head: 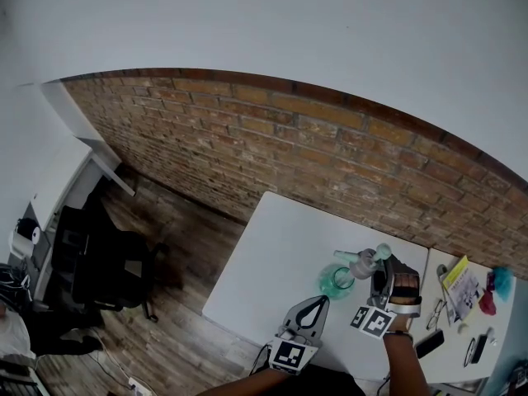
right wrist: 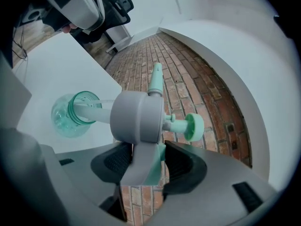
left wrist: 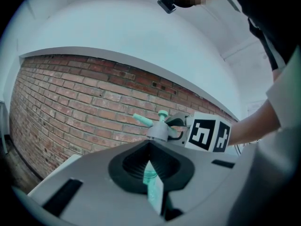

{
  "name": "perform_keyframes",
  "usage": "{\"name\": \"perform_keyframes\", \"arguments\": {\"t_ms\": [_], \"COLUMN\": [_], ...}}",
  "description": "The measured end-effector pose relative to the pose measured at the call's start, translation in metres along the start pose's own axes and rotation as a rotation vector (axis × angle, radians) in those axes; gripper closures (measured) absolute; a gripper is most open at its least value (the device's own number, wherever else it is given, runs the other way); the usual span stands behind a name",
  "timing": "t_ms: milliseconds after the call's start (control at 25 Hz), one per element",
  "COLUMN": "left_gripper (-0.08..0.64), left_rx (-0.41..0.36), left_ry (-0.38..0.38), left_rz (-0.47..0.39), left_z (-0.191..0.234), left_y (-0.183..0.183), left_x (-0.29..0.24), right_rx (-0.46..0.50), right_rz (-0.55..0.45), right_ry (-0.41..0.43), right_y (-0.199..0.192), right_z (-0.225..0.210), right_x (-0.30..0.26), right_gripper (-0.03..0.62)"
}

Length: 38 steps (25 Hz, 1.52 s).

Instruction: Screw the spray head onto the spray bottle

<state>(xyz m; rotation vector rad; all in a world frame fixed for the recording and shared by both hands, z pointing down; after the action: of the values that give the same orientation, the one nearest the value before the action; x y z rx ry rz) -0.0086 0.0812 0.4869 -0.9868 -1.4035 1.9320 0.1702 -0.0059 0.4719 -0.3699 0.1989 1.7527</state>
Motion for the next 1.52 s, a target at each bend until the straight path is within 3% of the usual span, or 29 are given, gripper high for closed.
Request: {"name": "perform_keyframes", "arguments": {"t_ms": [280,560,720,880,1000,1200,1320,1520], "left_gripper": [0.561,0.56,0.561,0.561,0.561,0.561,0.561,0.561], "left_rx": [0.038,-0.019,0.068,-0.004,0.038,0.013,0.006,0.0], "left_ry": [0.0,-0.01,-0.005,-0.01,-0.013,-0.007,-0.004,-0.012], "left_rz": [0.011,0.029,0.022,0.049,0.027,0.043,0.043,0.05], "left_z": [0.006,0.014,0.017,0.022,0.02,0.025,0.026,0.025], "left_y": [-0.003,-0.01,-0.01,-0.016,-0.01,-0.013,-0.014,-0.017], "left_x": [0.0,0.001,0.001,-0.004,-0.005,-0.004,-0.005,-0.009], "right_rx": [0.081,0.113,0.141,0.133,0.12,0.085,0.067,0.047], "right_rz": [-0.012,-0.023,-0.025,-0.044,-0.033,-0.046,-0.051,-0.043], "right_ry": [-0.001,-0.015,-0.033,-0.05,-0.033,-0.042,-0.023,0.087], "right_y": [0.01,0.017,0.021,0.02,0.016,0.016,0.015,0.016], "right_z": [0.023,0.046,0.056,0.066,0.072,0.079,0.076,0.068], "right_x": [-0.002,-0.001,0.0,0.002,-0.001,0.0,0.0,0.002], "right_gripper": [0.373,0.373,0.373,0.373,0.373,0.373,0.373,0.368]}}
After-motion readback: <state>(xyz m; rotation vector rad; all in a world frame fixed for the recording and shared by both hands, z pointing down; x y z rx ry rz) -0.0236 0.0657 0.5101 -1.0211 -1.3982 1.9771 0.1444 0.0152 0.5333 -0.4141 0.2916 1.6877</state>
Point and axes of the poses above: the fingertips, and each gripper's own axes: x backward along the fingers, z to its left, y out of its top, the point moved 10 cm from there along x, backward along the fingers, and after that the axes turned 8 degrees about z, right-handed, at the moved point
